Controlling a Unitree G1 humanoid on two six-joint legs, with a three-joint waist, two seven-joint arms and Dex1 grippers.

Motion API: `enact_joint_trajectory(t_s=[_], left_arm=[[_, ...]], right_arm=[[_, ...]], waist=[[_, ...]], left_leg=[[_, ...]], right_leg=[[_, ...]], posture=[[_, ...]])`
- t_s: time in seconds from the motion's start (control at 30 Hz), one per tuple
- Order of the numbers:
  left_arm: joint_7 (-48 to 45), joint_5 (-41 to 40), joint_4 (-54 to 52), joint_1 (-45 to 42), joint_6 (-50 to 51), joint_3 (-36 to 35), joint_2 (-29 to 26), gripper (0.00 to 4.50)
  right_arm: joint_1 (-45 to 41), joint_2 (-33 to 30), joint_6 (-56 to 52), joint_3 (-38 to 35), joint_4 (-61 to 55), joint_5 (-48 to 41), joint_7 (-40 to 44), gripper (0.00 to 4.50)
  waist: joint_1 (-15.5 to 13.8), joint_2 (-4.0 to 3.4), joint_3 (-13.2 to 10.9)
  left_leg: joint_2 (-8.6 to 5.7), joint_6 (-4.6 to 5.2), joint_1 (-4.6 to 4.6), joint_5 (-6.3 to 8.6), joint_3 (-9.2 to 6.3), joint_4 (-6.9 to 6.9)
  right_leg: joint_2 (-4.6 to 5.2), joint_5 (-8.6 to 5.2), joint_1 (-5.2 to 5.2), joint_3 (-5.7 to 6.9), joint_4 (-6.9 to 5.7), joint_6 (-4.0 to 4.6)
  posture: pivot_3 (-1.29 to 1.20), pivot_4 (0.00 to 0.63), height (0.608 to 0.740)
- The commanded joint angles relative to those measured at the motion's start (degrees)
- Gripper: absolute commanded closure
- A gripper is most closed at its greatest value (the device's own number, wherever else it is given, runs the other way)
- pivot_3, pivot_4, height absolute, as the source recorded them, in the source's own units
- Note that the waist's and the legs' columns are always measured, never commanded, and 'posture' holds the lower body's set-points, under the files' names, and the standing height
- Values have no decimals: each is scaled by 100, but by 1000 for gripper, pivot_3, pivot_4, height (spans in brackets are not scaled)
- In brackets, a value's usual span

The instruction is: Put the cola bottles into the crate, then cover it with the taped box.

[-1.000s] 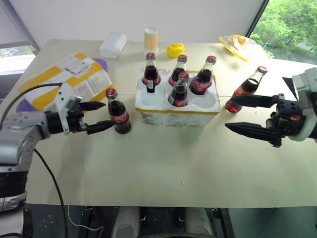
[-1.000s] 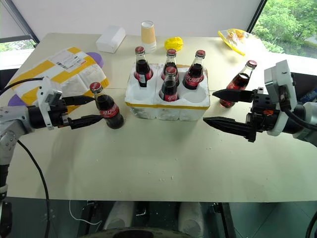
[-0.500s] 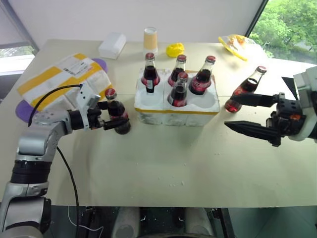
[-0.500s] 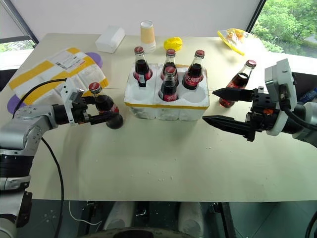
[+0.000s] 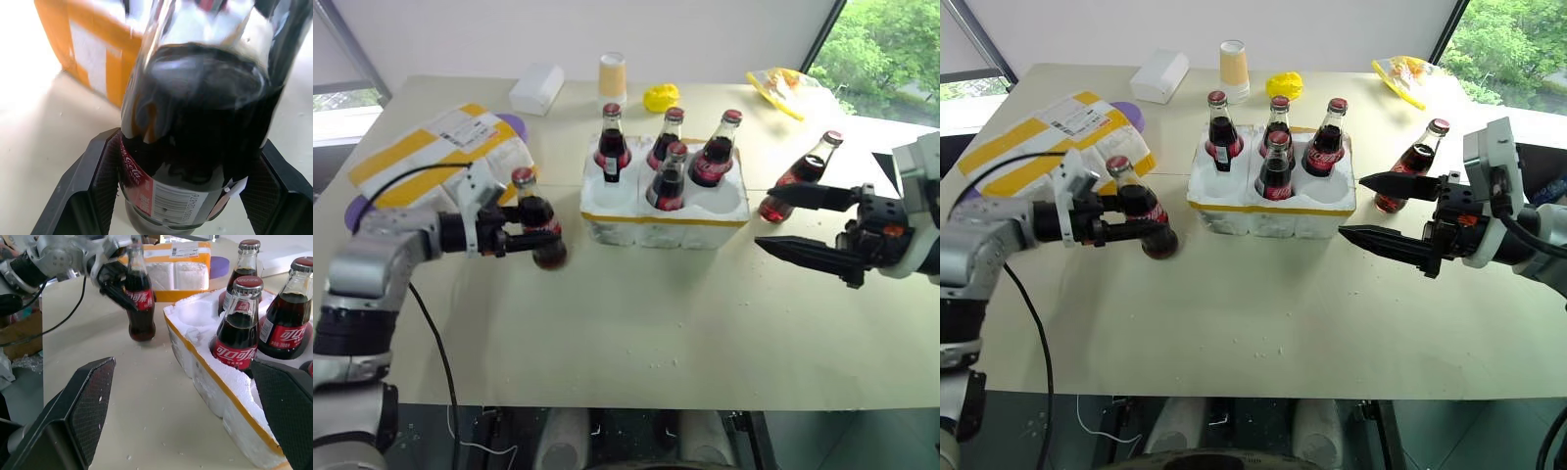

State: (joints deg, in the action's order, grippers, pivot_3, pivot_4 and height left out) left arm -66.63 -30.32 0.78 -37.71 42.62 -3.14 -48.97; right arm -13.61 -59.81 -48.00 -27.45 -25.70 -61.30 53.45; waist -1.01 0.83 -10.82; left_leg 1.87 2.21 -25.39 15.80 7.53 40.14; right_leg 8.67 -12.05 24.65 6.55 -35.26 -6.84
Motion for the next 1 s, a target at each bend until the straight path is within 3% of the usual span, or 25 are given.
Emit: enact_joint_trajectory(t_s=[0.03, 0.27, 0.57, 1.0], left_arm=[[-317, -451, 176, -1060, 282, -298, -146, 1776], [-744, -255, 1562, -2862, 192, 137, 409, 1776], [-1262, 952, 2998, -3136, -1494, 1075, 1197, 1776], [-1172, 1144, 3838, -3419, -1907, 831, 1942, 1776]], right_arm=[[-47, 5, 111, -123, -112, -17, 8, 0], [141, 149, 176, -194, -191, 40, -134, 0], [570, 270, 143, -612, -542, -110, -418, 0], [818, 241, 157, -789, -657, -287, -608, 0]], waist=[[5, 0, 0], [23, -2, 2], [14, 0, 0], [9, 0, 3]], left_leg=[[-2, 1, 0, 1, 1, 0], [-7, -1, 4, -2, 13, 0], [-8, -4, -1, -4, 17, 0], [-5, 1, 6, -1, -5, 6]], right_leg=[[0, 0, -1, 0, 2, 0], [-7, -1, -3, 1, 1, -3], [-8, -1, 1, 1, 2, -3], [-2, 1, -8, 3, -3, 0]], posture=[[0, 150, 740], [0, 150, 740], [0, 150, 740], [0, 150, 740]])
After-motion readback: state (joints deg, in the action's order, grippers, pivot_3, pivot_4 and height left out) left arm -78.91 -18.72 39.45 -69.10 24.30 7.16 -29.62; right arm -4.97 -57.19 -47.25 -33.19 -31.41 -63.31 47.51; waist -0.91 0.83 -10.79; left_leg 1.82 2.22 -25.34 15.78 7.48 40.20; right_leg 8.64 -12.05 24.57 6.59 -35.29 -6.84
